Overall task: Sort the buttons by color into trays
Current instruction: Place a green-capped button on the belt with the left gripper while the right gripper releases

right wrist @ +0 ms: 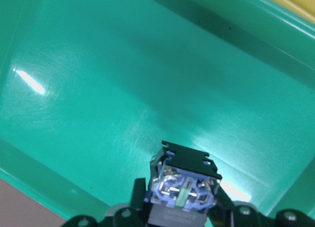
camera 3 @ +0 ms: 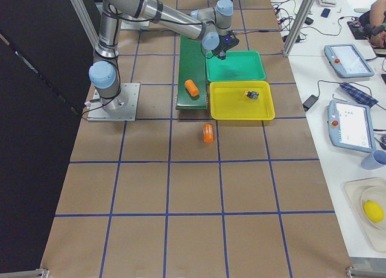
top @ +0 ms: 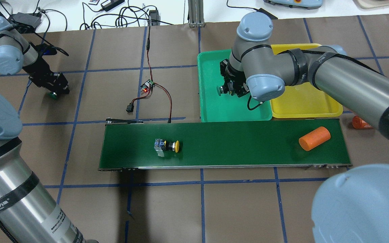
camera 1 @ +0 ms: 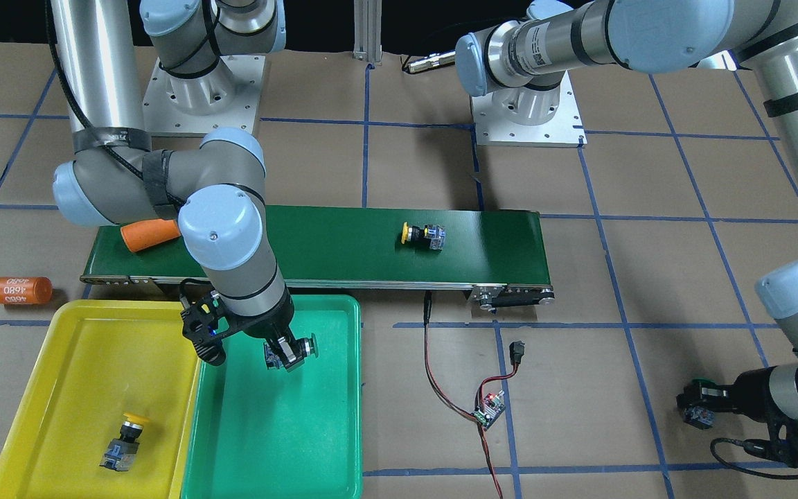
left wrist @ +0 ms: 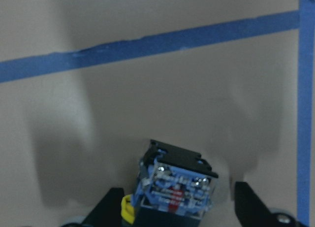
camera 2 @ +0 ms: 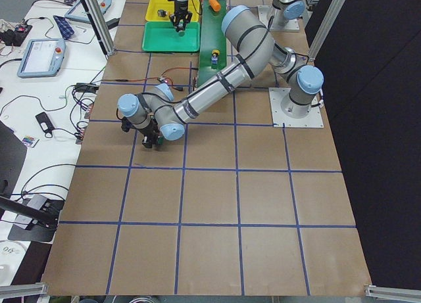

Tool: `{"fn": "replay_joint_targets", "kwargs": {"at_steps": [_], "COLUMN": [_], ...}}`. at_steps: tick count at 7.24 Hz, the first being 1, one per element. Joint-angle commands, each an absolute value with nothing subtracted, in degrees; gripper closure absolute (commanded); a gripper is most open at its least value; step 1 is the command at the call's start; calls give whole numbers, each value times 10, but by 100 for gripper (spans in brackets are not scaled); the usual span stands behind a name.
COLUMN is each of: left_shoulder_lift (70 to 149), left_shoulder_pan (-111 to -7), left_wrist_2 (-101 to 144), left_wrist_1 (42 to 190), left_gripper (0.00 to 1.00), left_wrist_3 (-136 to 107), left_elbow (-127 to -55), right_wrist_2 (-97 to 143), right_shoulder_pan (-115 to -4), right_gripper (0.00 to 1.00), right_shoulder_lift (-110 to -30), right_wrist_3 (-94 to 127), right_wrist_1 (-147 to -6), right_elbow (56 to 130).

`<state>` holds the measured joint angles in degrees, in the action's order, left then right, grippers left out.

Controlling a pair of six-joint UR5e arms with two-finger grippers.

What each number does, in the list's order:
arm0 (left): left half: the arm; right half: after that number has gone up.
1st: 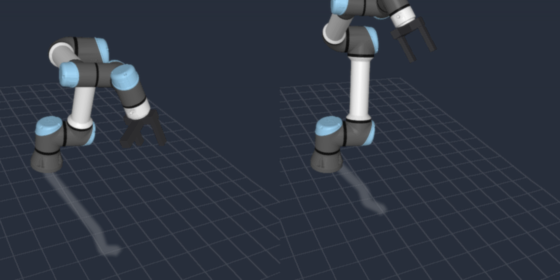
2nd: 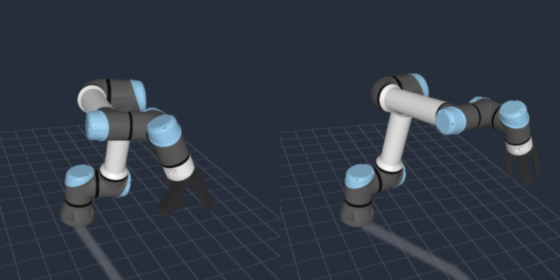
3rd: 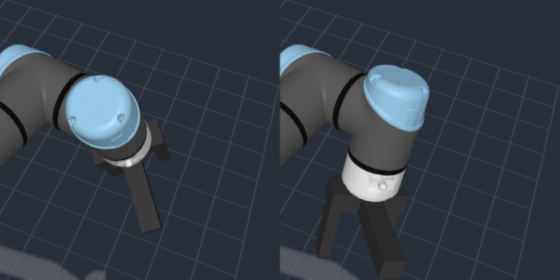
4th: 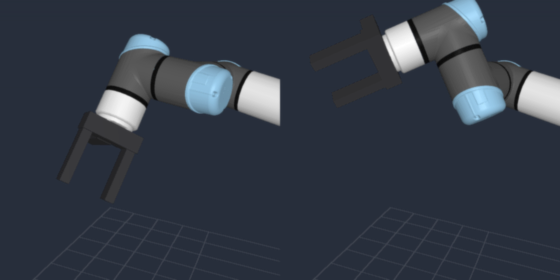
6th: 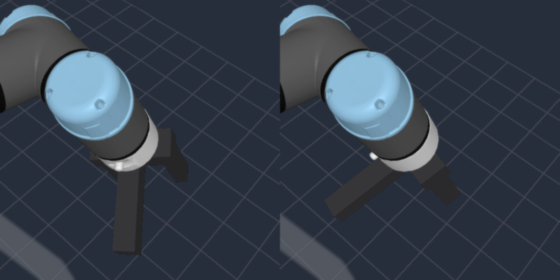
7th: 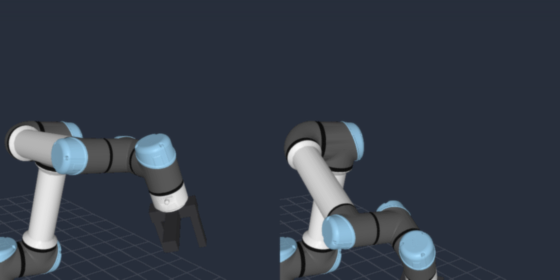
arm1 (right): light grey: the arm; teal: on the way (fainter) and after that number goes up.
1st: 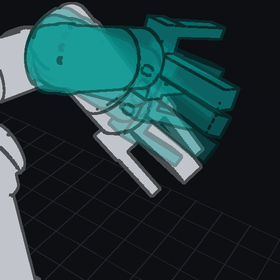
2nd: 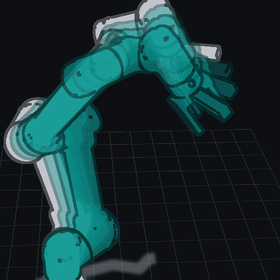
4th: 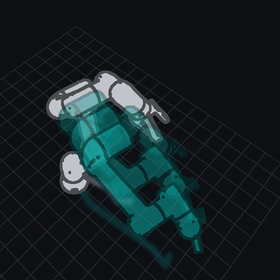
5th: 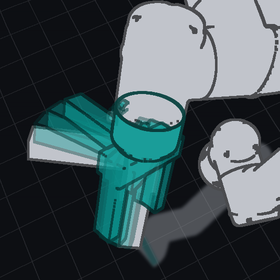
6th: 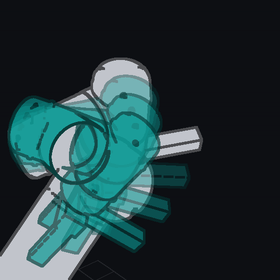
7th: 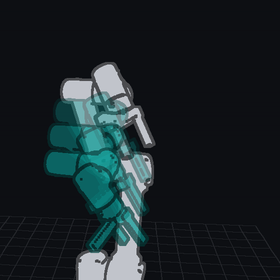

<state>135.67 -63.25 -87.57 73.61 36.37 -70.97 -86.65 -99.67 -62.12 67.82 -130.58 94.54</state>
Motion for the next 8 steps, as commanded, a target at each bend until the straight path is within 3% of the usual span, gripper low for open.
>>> {"fn": "replay_joint_targets", "kwargs": {"at_steps": [1,5,7,8], "left_shoulder_lift": [1321,1117,1049,1021], "left_shoulder_pan": [-649,-782,-871,-887], "left_wrist_2": [-875,-870,-868,-870], "left_wrist_1": [806,812,821,812], "left_gripper": [90,90,90,89], "left_wrist_3": [327,160,69,33], "left_elbow": [-717,-911,-960,-1026], "right_wrist_2": [-885,-884,-889,-889], "right_shoulder_pan": [-997,-997,-1001,-1003], "right_gripper": [1,0,0,0], "right_shoulder_lift": [-613,-652,-654,-655], "right_wrist_3": [678,674,675,676], "right_wrist_1": [-1313,-1269,-1258,-1256], "right_elbow": [940,940,942,942]}}
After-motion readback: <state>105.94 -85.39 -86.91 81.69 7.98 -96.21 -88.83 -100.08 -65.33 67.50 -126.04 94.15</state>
